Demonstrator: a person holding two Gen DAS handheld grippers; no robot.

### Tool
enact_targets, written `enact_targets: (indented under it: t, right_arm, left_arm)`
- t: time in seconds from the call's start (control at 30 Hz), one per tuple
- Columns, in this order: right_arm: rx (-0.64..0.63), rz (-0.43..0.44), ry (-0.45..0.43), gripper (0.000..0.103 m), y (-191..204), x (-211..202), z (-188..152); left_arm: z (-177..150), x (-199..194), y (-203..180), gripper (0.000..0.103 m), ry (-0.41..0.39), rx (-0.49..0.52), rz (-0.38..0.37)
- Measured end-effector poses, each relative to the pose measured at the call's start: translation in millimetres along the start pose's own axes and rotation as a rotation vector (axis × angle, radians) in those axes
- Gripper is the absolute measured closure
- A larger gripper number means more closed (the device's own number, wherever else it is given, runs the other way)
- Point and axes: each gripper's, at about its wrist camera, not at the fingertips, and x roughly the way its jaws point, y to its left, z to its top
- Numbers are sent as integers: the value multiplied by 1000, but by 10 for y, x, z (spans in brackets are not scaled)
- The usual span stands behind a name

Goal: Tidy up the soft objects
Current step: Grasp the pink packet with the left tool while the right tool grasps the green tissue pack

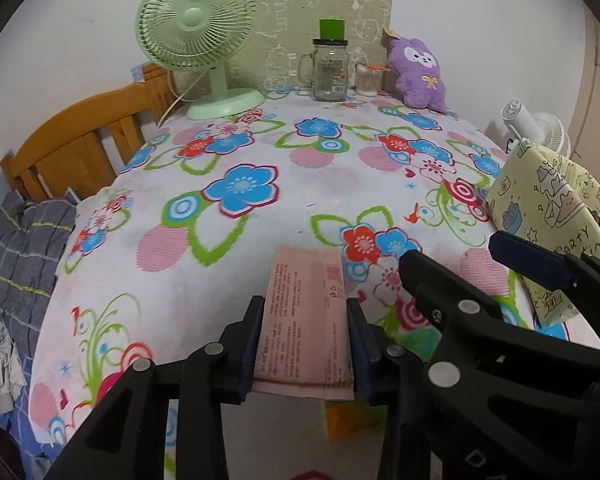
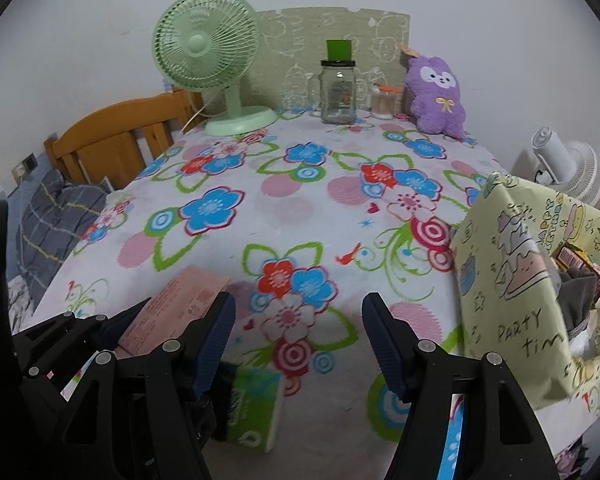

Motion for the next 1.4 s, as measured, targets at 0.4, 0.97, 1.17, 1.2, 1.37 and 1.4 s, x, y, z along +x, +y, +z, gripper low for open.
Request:
enact_targets:
  t: [0.4, 0.97, 1.17, 1.2, 1.37, 1.4]
  right_arm:
    - [11, 45, 36, 24, 261, -7, -201]
    - [46, -13, 79, 16, 425, 203, -388]
    - [86, 11, 68, 15, 416, 253, -423]
    - [88, 16, 69, 15, 415, 260, -425]
    - [103, 32, 83, 39, 391, 290, -406]
    - [96, 23, 86, 44, 391, 296, -401]
  left_arm:
    - [-255, -131, 200, 64, 7, -8, 30]
    - [-437, -25, 345, 63, 28, -13, 25]
    - [-448, -33, 334, 63, 19, 2, 31]
    - [-443, -32, 327, 63, 19, 4, 33]
    - [-414, -10, 309, 63, 22, 4, 23]
    - [-407, -4, 297, 63, 22, 7, 23]
